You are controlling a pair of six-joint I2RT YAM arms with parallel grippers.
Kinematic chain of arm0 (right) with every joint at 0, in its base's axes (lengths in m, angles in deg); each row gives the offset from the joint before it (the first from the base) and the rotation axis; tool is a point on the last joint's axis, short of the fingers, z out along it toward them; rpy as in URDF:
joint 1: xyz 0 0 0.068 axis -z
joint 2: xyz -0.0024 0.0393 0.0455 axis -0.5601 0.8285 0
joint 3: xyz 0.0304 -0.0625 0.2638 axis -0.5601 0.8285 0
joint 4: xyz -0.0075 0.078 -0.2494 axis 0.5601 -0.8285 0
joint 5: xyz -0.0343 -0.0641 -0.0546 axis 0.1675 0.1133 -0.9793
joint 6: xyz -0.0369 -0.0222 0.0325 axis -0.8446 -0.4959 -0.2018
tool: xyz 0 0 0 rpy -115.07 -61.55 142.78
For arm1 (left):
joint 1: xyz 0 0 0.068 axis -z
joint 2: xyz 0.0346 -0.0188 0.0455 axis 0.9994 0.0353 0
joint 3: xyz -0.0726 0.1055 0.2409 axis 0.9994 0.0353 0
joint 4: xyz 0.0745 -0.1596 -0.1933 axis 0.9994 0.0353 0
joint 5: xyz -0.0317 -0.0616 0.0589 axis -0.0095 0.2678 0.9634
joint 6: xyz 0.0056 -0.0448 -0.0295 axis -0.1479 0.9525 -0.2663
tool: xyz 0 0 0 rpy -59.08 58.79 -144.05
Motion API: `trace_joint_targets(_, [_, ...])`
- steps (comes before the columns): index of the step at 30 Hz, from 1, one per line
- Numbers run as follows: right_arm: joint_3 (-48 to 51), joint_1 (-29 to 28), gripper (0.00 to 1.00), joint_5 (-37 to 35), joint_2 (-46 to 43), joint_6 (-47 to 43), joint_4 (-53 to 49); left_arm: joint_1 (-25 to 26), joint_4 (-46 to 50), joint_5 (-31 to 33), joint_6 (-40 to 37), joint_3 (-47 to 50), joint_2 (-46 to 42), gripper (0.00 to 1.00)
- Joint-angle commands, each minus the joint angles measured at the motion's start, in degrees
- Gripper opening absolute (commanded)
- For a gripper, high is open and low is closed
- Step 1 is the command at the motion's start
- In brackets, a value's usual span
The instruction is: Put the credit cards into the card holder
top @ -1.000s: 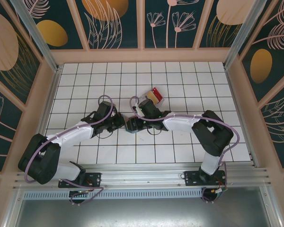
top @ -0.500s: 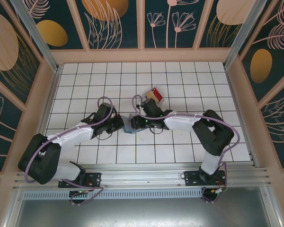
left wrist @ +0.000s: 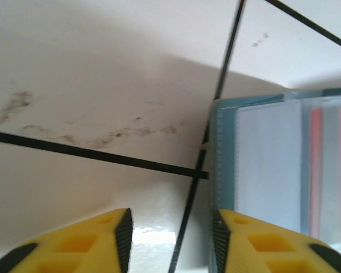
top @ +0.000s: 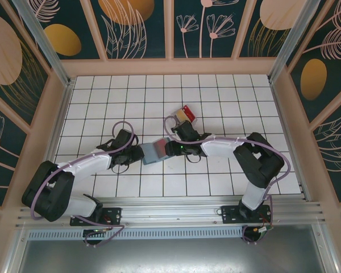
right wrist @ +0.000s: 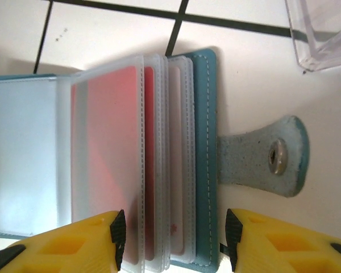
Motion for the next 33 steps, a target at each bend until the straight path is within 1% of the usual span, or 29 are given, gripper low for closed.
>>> trace_joint_targets(1, [-0.6, 0.6, 0.52, 0.1, -2.3, -1.2, -1.6, -0.6, 4.8, 2.5, -1.5, -2.9, -1.9, 0.48])
trace_joint_targets(5, [-2.1, 1.3, 0.52, 1.0, -2.7, -1.6, -2.4, -1.3, 9.2, 4.6, -2.9, -6.7, -2.8, 0.5])
trace_joint_targets(9, [-3.7, 2.6, 0.52, 2.6, -2.7, -2.2, -3.8, -1.8, 11.0, 5.3, -3.6, -10.0, -2.8, 0.5])
trace_joint_targets(15, [-7.7, 4.4, 0.52, 5.3, -2.4, -3.3, -6.6, -1.9, 13.4, 5.4, -4.8, -17.5, 0.1, 0.5])
trace_joint_targets(18, [-9.0, 6.8, 0.51, 8.8, -3.4, -2.8, -6.9, -1.9, 14.2, 4.7, -5.7, -22.1, 2.6, 0.49])
trace_joint_targets(21, [-9.9, 10.1, 0.51, 9.8, -6.1, -2.5, -7.7, -1.9, 14.3, 3.4, -6.5, -27.1, 5.7, 0.5])
trace_joint_targets(24, [-12.5, 12.7, 0.51, 9.4, -7.9, -3.6, -10.4, -1.9, 13.4, 0.7, -6.7, -32.2, 9.7, 0.49])
trace_joint_targets(28, [-15.1, 17.6, 0.51, 9.1, -8.8, -4.4, -12.8, -1.9, 10.4, -6.0, -6.0, -38.0, 15.1, 0.47])
trace_joint_targets(33, [-16.9, 21.8, 0.52, 7.4, -7.6, -5.5, -14.9, -1.9, 4.7, -12.9, -2.4, -39.7, 19.1, 0.45])
